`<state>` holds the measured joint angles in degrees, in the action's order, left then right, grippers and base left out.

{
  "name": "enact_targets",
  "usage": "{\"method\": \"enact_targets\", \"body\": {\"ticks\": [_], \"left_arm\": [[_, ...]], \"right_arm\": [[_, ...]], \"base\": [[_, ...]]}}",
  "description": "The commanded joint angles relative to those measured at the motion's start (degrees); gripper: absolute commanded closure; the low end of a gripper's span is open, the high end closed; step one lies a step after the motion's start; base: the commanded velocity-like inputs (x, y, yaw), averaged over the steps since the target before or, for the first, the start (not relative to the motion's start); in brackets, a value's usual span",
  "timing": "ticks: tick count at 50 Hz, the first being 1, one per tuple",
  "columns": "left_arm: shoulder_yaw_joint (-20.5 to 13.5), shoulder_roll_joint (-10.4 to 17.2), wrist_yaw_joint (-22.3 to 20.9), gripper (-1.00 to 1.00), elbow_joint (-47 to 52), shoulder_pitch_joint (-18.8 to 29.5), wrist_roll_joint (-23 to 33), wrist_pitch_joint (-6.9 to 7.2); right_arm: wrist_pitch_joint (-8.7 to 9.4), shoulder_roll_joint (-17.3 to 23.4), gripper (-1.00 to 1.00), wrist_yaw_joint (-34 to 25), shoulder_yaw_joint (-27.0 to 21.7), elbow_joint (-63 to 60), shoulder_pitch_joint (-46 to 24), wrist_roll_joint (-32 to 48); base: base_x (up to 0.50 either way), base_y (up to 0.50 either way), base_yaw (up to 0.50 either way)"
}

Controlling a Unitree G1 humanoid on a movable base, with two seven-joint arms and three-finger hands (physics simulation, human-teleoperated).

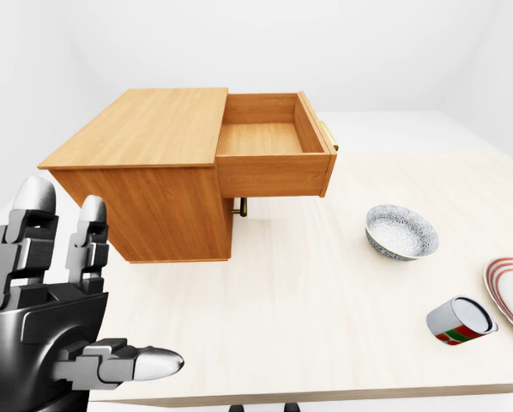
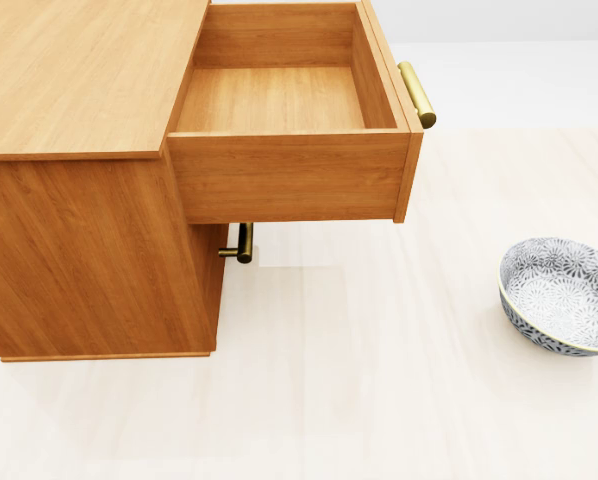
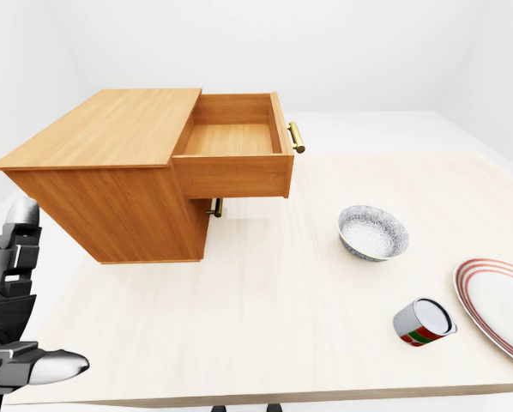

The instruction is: Put the ketchup in the top drawer of the cabinet.

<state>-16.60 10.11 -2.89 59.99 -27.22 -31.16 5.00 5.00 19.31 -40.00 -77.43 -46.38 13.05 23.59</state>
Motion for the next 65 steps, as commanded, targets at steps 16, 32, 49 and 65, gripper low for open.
{"method": "enact_targets", "body": {"ticks": [16,32,49,65], "left_arm": [[0.59,-1.25,-0.72,-1.00,0.00,0.84,1.91,0.00],[0.05,-3.18,-2.48,-1.00,0.00,1.70,3.06,0.00],[1.04,-2.92,-2.34,-1.00,0.00,0.91,3.49,0.00],[0.30,-3.79,-2.99,-1.00,0.00,1.83,3.70,0.00]], "right_arm": [[0.00,-1.69,-1.00,0.00,19.89,20.99,-1.58,11.09],[0.00,0.18,-1.00,0.00,23.77,26.17,-1.85,11.60],[0.00,1.88,-1.00,0.00,26.03,31.96,-3.07,11.81],[0.00,3.20,-1.00,0.00,27.61,36.78,-2.78,11.12]], "base": [[0.00,0.00,0.00],[0.00,0.00,0.00],[0.00,0.00,0.00],[0.00,0.00,0.00]]}}
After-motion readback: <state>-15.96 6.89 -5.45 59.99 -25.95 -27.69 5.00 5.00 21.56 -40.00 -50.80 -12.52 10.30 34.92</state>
